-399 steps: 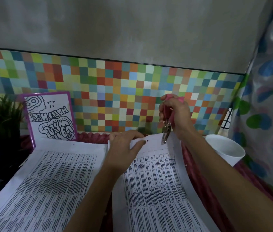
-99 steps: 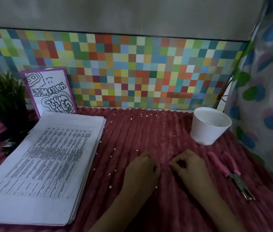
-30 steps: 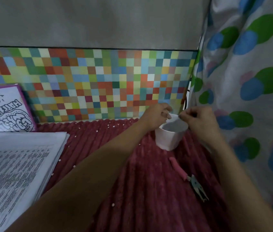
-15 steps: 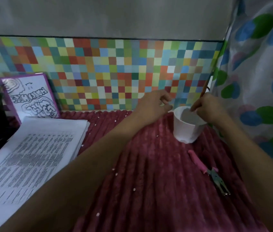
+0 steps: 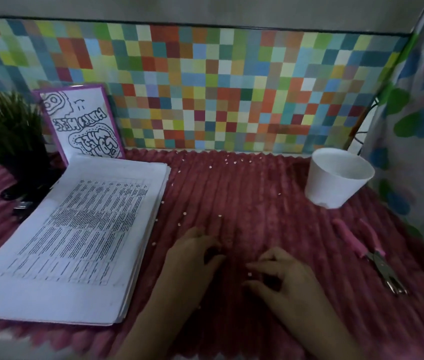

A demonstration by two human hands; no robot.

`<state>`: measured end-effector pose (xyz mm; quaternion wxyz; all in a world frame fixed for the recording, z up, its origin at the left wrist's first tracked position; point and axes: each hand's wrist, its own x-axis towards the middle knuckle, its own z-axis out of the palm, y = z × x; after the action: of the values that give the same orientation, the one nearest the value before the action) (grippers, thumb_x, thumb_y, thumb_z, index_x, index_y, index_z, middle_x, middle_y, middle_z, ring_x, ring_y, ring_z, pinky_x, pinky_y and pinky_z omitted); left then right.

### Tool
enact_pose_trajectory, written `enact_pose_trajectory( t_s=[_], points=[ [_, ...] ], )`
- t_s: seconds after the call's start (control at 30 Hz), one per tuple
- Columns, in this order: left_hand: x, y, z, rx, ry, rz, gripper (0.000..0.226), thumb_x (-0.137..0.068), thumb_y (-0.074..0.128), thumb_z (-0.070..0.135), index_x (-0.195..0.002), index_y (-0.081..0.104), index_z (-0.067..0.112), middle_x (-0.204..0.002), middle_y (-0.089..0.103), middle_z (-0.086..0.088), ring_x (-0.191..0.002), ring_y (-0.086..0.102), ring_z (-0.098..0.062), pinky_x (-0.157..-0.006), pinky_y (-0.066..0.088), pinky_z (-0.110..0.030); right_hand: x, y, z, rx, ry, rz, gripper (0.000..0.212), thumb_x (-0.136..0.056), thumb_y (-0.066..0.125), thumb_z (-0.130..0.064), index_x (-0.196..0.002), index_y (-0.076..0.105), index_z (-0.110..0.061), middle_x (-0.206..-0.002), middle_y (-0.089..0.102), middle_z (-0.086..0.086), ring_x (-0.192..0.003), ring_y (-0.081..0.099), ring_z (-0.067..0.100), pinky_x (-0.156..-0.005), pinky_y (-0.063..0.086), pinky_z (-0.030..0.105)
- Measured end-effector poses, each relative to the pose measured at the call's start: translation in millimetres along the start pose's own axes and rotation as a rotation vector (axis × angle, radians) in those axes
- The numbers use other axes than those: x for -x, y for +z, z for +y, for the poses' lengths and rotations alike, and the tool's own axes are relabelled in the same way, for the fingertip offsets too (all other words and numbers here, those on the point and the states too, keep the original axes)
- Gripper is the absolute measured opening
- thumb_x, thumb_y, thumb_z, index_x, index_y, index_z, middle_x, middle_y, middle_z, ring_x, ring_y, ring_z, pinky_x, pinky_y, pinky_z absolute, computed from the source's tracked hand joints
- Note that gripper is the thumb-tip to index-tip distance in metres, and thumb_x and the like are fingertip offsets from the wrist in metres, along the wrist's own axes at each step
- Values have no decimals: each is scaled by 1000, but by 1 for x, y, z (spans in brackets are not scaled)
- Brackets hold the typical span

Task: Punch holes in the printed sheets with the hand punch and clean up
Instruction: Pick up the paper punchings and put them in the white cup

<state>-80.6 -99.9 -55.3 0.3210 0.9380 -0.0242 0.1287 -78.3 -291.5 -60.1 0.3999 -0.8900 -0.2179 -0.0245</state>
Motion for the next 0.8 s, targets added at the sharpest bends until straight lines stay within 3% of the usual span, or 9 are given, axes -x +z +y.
enact_pose_trajectory(
  t_s=[0.13, 0.2, 0.3, 0.4, 0.47, 0.57, 0.7, 0.8],
  points=[
    [1, 8, -4, 21, 4, 72, 8, -78, 77, 18, -86, 76, 15, -89, 55, 7, -81, 60, -12, -69, 35, -16, 2, 10, 4, 88, -53, 123, 15, -67, 71, -24, -80, 79, -23, -76, 58, -13, -75, 59, -3, -66, 36, -2],
    [2, 13, -6, 3, 30, 106, 3, -78, 75, 16, -79, 74, 14, -88, 59, 3, -75, 62, -14, -67, 42, -22, 2, 15, 5, 85, -48, 195, 11, -69, 70, -20, -77, 78, -20, -75, 59, -11, -74, 59, 0, -67, 38, 0],
    [3, 16, -3, -37, 83, 127, 12, -78, 62, 19, -72, 66, 10, -84, 58, -1, -66, 61, -18, -60, 48, -34, 1, 20, 6, 92, -35, 255, 7, -71, 70, -14, -72, 75, -19, -74, 59, -10, -73, 59, 1, -67, 37, 0],
    [0, 12, -3, -31, 108, 122, 14, -84, 59, 16, -73, 61, 8, -87, 55, -2, -67, 59, -20, -63, 46, -36, 3, 21, 7, 107, -20, 268, 23, -73, 76, 4, -70, 69, -18, -75, 57, -9, -74, 57, 1, -68, 36, 0],
    [-4, 2, -6, 47, 66, 125, 11, -87, 62, 14, -77, 61, 10, -89, 53, 3, -67, 55, -10, -65, 43, -27, 5, 20, 7, 57, 4, 306, 28, -74, 77, 6, -69, 69, -20, -74, 59, -10, -75, 59, 0, -68, 38, 3],
    [-12, -11, -12, 56, 38, 172, 9, -86, 63, 15, -78, 62, 13, -87, 50, 9, -66, 52, 0, -63, 39, -12, 7, 15, 4, -71, 67, 361, 27, -75, 77, 3, -70, 72, -23, -79, 63, -12, -75, 62, 0, -69, 40, 5],
    [-20, -11, -14, -32, 38, 87, 8, -88, 64, 16, -84, 69, 11, -88, 49, 7, -73, 53, -11, -71, 42, -29, 7, 18, -16, -116, 0, 358, 18, -78, 77, -7, -73, 75, -24, -82, 61, -11, -73, 62, 1, -67, 40, 5],
    [-21, -8, -15, -77, 28, 20, 15, -87, 67, 25, -90, 72, 12, -90, 50, 6, -88, 57, -16, -72, 35, -25, 10, 34, -35, -91, -116, 225, 3, -74, 72, -24, -74, 74, -26, -81, 60, -13, -70, 60, -3, -63, 38, 2]
  ],
)
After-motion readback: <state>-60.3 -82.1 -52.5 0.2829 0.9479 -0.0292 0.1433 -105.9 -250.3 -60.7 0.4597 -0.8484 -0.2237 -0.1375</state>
